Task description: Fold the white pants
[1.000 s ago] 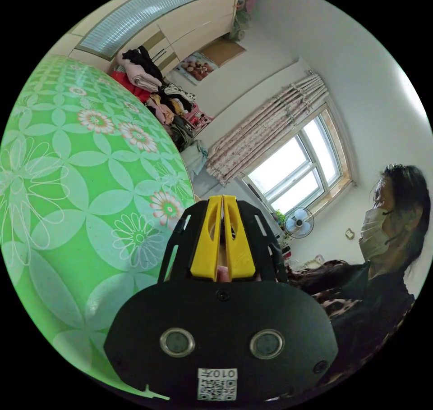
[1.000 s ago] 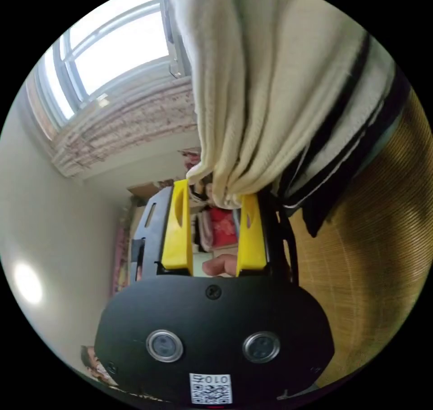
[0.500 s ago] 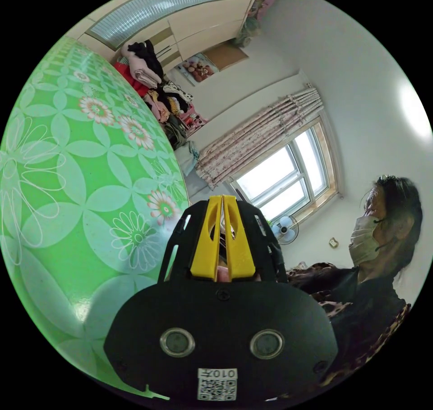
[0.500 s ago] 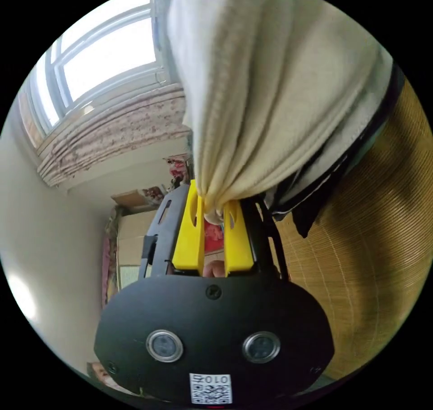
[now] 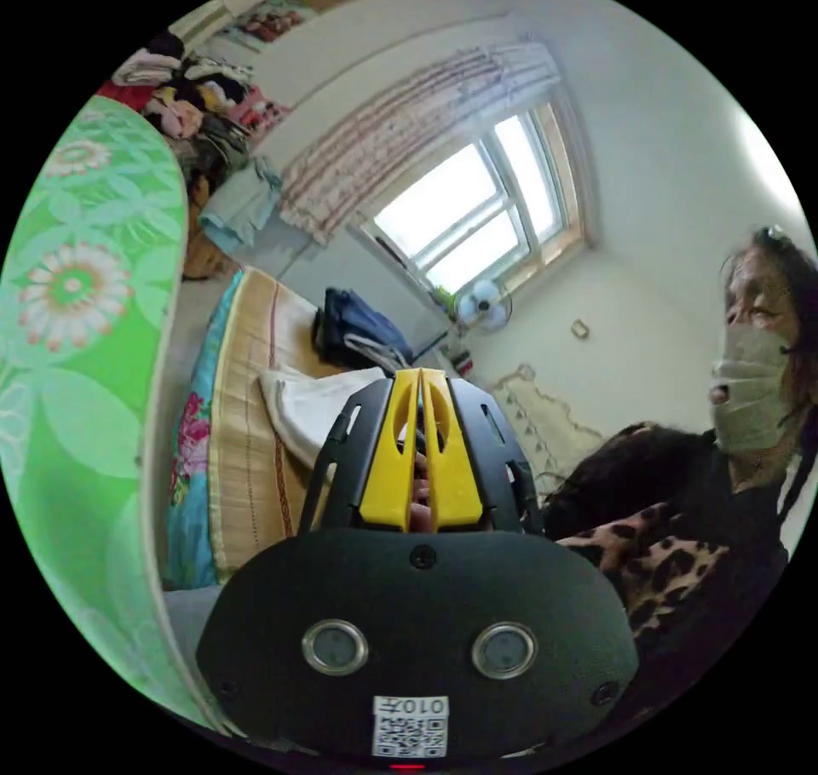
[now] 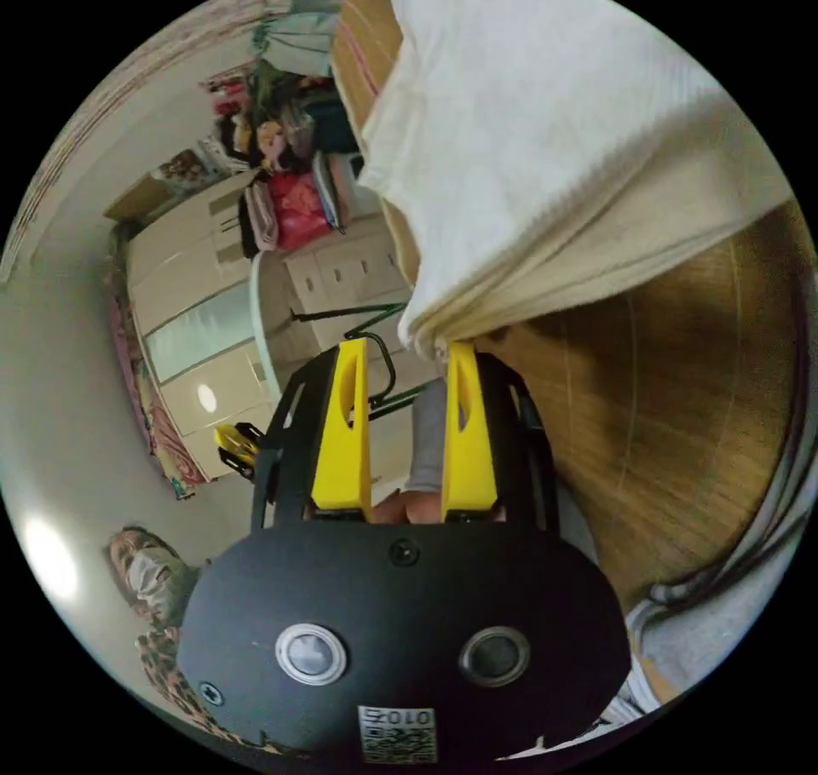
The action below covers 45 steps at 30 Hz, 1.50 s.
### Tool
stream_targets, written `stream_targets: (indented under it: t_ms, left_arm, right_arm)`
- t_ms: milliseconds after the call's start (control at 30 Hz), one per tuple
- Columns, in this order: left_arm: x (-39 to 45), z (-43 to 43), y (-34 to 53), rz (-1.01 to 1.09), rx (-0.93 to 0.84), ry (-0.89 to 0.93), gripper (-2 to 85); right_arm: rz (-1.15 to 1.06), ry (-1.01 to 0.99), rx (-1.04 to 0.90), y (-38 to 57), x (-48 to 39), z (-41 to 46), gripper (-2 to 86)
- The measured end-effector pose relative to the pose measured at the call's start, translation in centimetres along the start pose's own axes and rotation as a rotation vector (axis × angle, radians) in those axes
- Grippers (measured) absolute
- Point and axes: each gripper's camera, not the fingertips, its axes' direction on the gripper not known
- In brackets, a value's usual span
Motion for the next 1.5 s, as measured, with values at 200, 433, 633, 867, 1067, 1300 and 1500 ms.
stream_targets:
  t_ms: [200,433,633,867,1067,1300,1500]
  left_arm:
    - [-6.4,10.2,3.7,-0.156,-0.275,-0.227,1.3]
    - [-16.1,14.7,2.9,-0.429,-0.277,-0.177,8.3]
    - [-20.0,18.5,1.9,-0.51,-0.34,-0.189,13.0]
    - [-20.9,20.7,1.5,-0.513,-0.368,-0.248,12.9]
    - [-20.6,20.9,0.0,-0.467,-0.364,-0.23,12.5]
    - [-19.9,21.0,-0.2,-0.423,-0.374,-0.284,11.4]
    - [-20.9,20.6,1.0,-0.515,-0.391,-0.206,9.9]
  right_arm:
    - [-0.154,-0.168,0.113,-0.5,-0.6,-4.2,8.5]
    - [-0.331,0.476,0.405,-6.7,-10.7,-16.4,13.5]
    - [-0.204,0.562,0.341,-15.5,-8.0,-17.1,15.9]
    - [-0.287,0.44,0.231,-20.6,-7.9,-12.6,15.5]
    - [-0.316,0.347,0.174,-24.2,-8.0,-10.8,14.4]
    - [-0.354,0.462,0.127,-27.6,-11.3,-7.6,11.0]
    - [-0.292,0.455,0.113,-31.3,-12.5,-5.3,6.1]
